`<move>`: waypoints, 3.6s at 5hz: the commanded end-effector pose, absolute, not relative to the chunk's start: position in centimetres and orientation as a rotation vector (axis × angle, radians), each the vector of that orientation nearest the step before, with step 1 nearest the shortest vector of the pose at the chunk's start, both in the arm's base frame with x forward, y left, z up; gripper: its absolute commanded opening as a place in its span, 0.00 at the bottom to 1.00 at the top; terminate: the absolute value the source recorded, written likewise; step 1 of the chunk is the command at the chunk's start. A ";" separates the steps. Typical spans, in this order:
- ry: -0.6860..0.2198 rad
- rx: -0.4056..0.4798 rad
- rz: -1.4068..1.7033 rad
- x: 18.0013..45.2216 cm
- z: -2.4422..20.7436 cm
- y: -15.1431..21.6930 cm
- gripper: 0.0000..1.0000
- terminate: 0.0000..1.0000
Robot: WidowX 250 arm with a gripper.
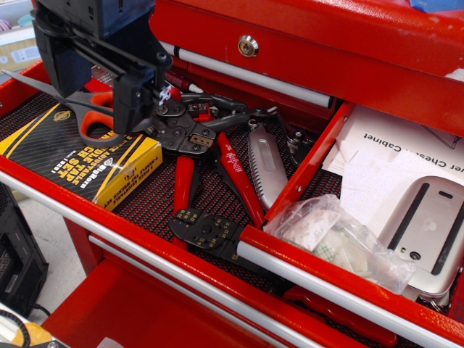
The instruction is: Pick up scissors and put into drawer
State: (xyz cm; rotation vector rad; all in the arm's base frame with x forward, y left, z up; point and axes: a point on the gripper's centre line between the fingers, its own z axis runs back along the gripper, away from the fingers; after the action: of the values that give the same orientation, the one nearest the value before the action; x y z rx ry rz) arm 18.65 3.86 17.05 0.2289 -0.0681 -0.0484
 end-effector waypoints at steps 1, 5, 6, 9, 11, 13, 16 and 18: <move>-0.068 0.229 -0.048 18.6 17.1 3.9 1.00 0.00; -0.079 0.363 -1.056 23.5 16.1 16.6 1.00 0.00; -0.199 0.380 -1.237 25.1 15.6 16.6 1.00 0.00; -0.236 0.284 -1.466 27.3 12.4 19.7 1.00 0.00; -0.115 0.091 -1.451 28.5 10.1 20.8 1.00 0.00; -0.119 -0.045 -1.405 28.8 8.1 21.0 1.00 0.00; -0.141 -0.080 -1.324 27.5 7.0 19.2 0.00 0.00; -0.081 -0.079 -1.314 27.2 12.1 17.9 0.00 0.00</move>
State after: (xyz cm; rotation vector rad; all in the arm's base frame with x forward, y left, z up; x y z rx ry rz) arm 25.97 18.02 10.64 -0.1661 -0.0479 -1.2968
